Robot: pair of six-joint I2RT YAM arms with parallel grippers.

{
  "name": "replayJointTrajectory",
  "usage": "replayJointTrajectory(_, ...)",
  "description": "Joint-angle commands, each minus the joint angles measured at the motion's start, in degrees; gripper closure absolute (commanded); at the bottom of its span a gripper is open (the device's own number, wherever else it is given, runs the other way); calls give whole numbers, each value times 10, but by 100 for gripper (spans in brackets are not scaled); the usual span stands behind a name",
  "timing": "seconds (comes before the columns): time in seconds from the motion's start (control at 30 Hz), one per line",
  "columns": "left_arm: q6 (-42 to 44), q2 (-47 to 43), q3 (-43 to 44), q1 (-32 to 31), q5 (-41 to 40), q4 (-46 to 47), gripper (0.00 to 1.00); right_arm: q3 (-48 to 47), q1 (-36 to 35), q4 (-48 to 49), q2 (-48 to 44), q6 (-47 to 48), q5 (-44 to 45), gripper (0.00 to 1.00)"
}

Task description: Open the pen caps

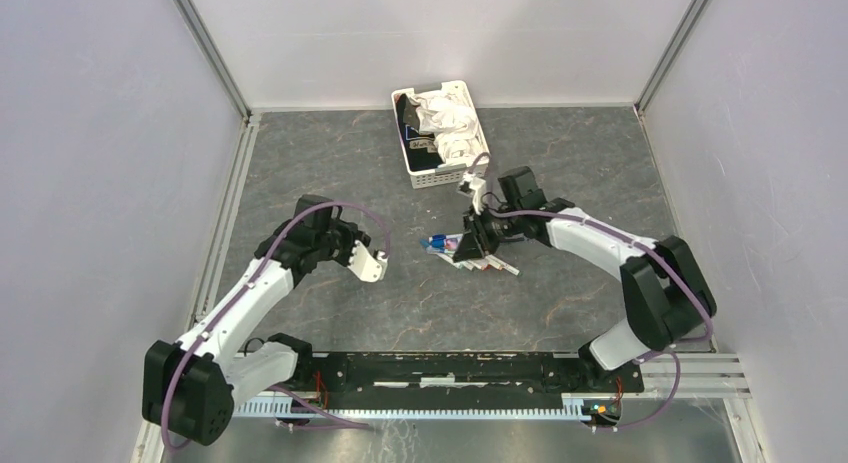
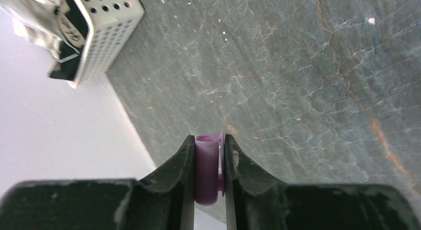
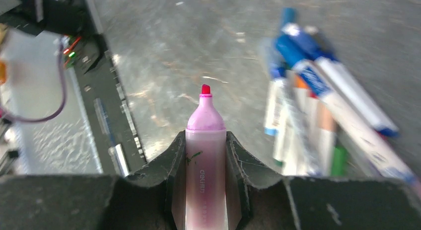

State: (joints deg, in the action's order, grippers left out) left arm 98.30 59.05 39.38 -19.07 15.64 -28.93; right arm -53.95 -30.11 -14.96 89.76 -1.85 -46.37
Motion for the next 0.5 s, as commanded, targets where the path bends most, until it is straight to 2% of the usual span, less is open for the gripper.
replayJointTrajectory(0.0,-107,37,31,1,15,4,98,41,65,43,-63,-15,81,100)
replayJointTrajectory(0.27,-401,182,115,-15,-11,15,98,118,155,74,-117,-39,395,100)
replayJointTrajectory(0.4,-470,223,123,-18,-13,36,98,141,170,91,-119,-31,537,100)
replayJointTrajectory(0.47,-492,237,119,-18,-13,57,98,148,178,102,-114,-28,572,100)
